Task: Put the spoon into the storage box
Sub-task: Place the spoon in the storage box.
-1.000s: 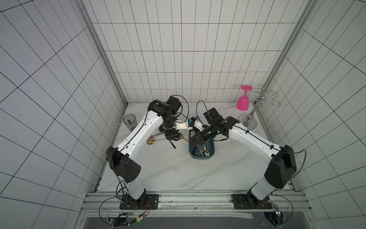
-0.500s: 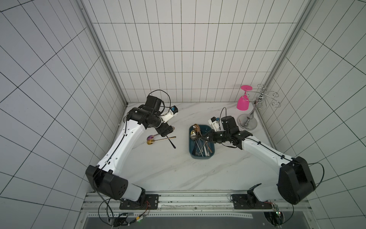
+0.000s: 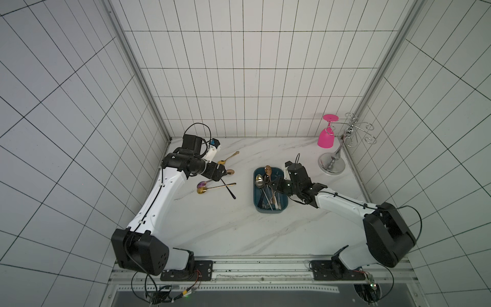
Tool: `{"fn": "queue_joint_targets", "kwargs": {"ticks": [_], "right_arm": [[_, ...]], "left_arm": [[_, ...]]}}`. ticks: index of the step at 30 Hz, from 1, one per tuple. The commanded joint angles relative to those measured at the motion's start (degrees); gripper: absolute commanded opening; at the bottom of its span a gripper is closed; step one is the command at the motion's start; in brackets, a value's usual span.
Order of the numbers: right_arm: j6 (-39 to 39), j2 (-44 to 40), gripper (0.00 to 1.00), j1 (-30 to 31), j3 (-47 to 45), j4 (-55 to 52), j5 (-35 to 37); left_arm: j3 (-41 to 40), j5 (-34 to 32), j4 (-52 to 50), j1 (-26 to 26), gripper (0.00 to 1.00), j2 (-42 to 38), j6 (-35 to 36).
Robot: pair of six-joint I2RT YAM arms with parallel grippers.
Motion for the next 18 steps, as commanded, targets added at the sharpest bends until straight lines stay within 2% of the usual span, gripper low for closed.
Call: {"fn": "queue_joint_targets", "kwargs": {"ticks": [1,5,10,14,18], "right_arm": [[5.8,2.3,0.00,0.2,-2.7,7.7,4.3],[6.8,9.1,0.00,0.6,0.9,7.7,-1.9],[7.6,11.6,0.04,0.9,1.9,6.9,-3.5],[6.0,9.6,0.17,0.9,2.4,3.5,-2.0],[2.8,7.0,0.24,0.9,4.0,-1.5,-0.5]], "left_arm": [[-1.1,2.2,2.3,0.5,0.97,-1.3,-1.3],[-1.1,2.3,2.3,0.5,0.97,-1.1,-1.2],[-1.1,2.2,2.3,0.5,0.97,-1.1,-1.0],[-1.3,1.6,2.5,0.7,0.97,-1.0,-0.8],[-1.2,1.4,2.4,0.7,0.97,-0.7,-0.7]]}}
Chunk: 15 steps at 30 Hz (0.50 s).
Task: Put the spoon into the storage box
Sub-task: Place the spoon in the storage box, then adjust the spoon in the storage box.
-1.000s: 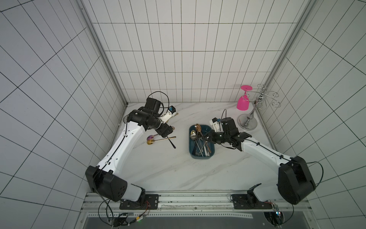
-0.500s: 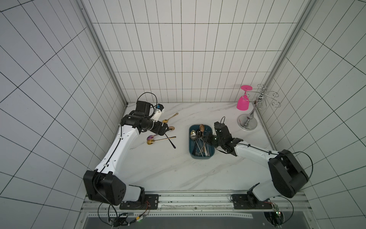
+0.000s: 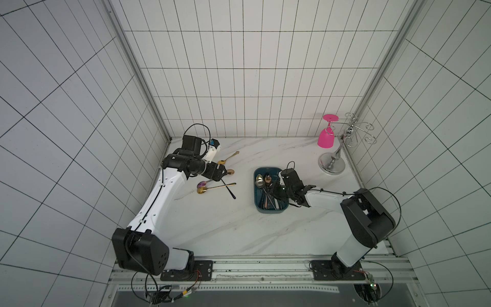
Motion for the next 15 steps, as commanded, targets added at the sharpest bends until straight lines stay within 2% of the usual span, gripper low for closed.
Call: {"fn": "queue_joint_targets", "kwargs": {"ticks": [1,6,11,15], "right_arm": [[-3.5,-3.9,0.25,0.3,3.8,-5.9,2.1],[-10.8,-6.9,0.32,0.4,9.4,-19.6,4.9],[-16.6,-4.9,0.42,1.0,16.6,-34.2,5.6],[-16.9,-0.9,0.57,2.0,19.4,-38.1,5.7]], "left_arm": [[-0.2,-0.1,1.2,0.3,0.97,-0.6,0.3],[-0.3,-0.8,1.0,0.5,0.97,-0.4,0.5],[-0.2,-0.8,1.0,0.5,0.97,-0.2,0.4],[-0.1,-0.9,1.0,0.5,0.98,0.1,0.4]]}}
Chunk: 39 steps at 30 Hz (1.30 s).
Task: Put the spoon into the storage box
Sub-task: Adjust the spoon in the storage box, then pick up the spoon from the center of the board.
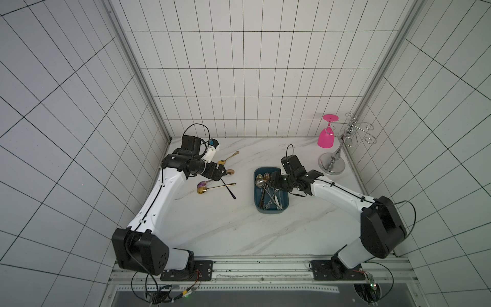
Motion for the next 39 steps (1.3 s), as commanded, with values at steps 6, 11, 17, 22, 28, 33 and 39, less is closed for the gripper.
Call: {"fn": "queue_joint_targets", "kwargs": {"ticks": [6,11,17,22,28,33,39], "right_arm": [[-0.6,9.6,0.61,1.4,3.8,-7.9,-3.2],[-1.6,8.3,0.61,1.5,3.7,-6.7,-3.3],[-7.3,0.6,0.64,1.5,3.1,-7.3,-0.1],[-11.9,-6.7,0.69,0.0,2.1,-9.3,2.6],[-15.5,-15.9,0.81,-3.9,-0.6,-11.3,5.5],[-20.2,-22.4,0.91,-6.3,-0.7,-15.2,9.4],[-24.2,-28.5,0.98,-9.9,-1.1,-18.2,11.3]], "left_arm": [[-0.4,-0.6,0.9,0.3,0.97,0.0,0.6],[-0.9,-2.5,-2.0,1.0,0.97,1.0,5.5],[-3.3,-4.8,-5.4,5.7,0.90,4.4,19.7],[-6.5,-3.0,-5.0,6.4,0.89,4.2,32.2],[-6.8,-5.8,-2.1,6.3,0.84,9.4,39.3],[-7.6,-7.7,0.9,6.0,0.81,13.4,42.1],[-9.2,-11.6,4.8,3.7,0.77,17.5,45.6]]}}
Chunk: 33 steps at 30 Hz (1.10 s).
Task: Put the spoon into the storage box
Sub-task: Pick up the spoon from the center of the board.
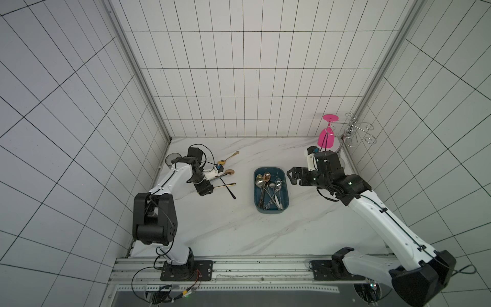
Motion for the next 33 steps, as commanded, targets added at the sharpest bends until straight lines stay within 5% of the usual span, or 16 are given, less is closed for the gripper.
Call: {"fn": "queue_joint_targets", "kwargs": {"ticks": [1,19,33], "right_arm": [[-4.1,-2.8,0.98,-1.9,-2.0,-3.7,2.6],[-5.9,-6.7,1.00,-5.7,-4.1,-4.8,0.9],[-5.6,-6.2,1.00,-6.0,-3.3,-5.1,-0.6]], "left_arm": [[-0.5,-2.6,3.8,-1.4,0.76,2.5,3.8],[7.2,-7.6,2.1,-3.1,0.57,16.8,8.8],[7.3,-8.7,-0.6,-4.1,0.08,19.4,10.6]]}}
